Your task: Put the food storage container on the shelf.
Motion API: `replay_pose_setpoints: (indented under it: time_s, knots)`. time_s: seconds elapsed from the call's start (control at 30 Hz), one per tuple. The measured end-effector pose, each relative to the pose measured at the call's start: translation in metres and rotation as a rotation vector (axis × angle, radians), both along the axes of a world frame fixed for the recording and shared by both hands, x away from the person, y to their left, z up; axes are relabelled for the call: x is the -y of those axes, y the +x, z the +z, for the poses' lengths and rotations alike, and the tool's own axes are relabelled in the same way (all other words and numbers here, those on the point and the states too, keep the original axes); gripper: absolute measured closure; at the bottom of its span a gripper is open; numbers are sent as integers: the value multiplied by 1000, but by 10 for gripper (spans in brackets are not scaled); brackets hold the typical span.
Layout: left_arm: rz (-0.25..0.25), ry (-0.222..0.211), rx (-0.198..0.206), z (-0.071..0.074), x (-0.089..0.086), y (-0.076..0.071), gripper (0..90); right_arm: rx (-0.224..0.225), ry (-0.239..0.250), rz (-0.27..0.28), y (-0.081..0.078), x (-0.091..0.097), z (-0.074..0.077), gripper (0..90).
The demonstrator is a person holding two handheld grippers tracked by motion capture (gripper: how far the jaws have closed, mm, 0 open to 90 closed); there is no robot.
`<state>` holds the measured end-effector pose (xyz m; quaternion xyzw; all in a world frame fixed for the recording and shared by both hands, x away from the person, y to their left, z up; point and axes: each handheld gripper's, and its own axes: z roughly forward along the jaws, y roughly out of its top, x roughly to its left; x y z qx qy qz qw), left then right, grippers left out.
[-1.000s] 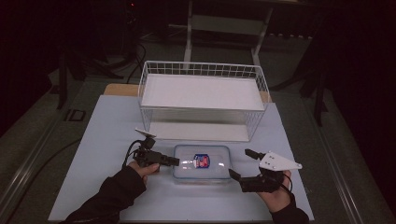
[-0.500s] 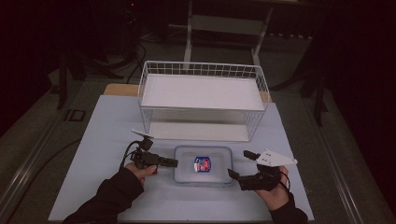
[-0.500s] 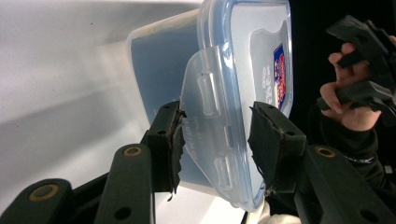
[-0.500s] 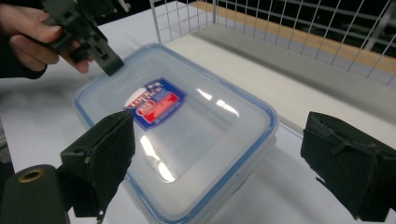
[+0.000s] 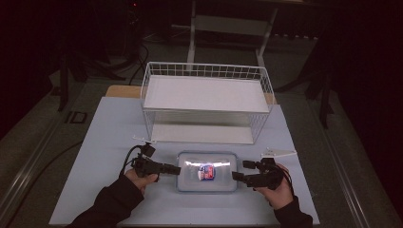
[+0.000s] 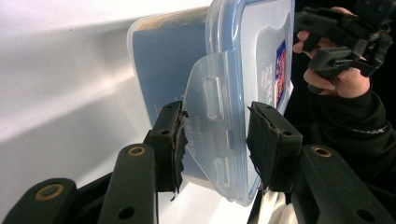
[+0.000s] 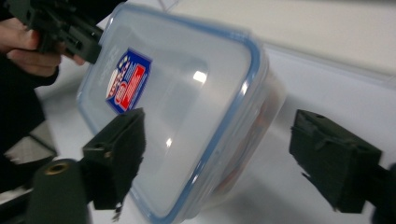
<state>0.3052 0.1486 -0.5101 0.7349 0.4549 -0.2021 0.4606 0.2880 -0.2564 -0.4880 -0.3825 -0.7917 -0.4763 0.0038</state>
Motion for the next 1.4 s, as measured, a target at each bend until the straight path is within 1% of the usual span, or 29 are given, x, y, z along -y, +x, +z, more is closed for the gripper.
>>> replay_pose_setpoints:
  time_s: [0.03,0.07,0.1,0.17,0.23,0.33,0.43,0.53,0.6,0.67,0.73,0.9,0.93,1.07,1.17,1.2,1.27,1.33,1.4]
  knots:
    - [0,0,0,0,0,0,568,0,0,0,0,0,0,191]
    - [-3,4,8,1,0,-1,568,-13,2,1,1,0,-1,204]
    - [-6,6,12,1,0,-1,569,-47,12,9,3,0,-4,232]
    - [-8,4,14,1,0,-2,571,-70,19,8,4,1,-5,261]
    - [-12,6,24,1,0,-3,571,-96,32,13,6,2,-7,305]
    - [-16,5,27,1,0,-5,573,-137,47,25,8,1,-10,367]
    - [-18,7,29,1,0,-6,575,-165,51,39,9,0,-12,437]
    - [-17,10,36,2,1,-7,575,-180,54,45,9,0,-13,456]
    - [-17,13,45,2,1,-9,576,-191,59,38,9,1,-12,478]
    - [-13,17,49,4,2,-10,576,-192,55,40,8,2,-11,485]
    - [-4,22,62,6,4,-12,575,-191,47,35,6,1,-10,490]
    - [6,37,94,13,7,-16,574,-204,54,25,4,4,-9,500]
    - [8,40,109,15,8,-17,574,-201,52,26,4,4,-8,500]
    - [18,37,143,21,7,-17,574,-176,48,28,5,3,-2,501]
    - [29,27,162,24,7,-16,573,-155,54,26,7,3,4,504]
    - [29,27,162,24,7,-16,573,-151,56,26,8,4,6,508]
    - [37,23,179,27,5,-14,570,-151,75,27,11,5,9,521]
    - [39,23,190,30,5,-12,571,-139,64,28,14,4,13,521]
    - [44,28,193,31,4,-11,570,-142,71,30,16,3,13,522]
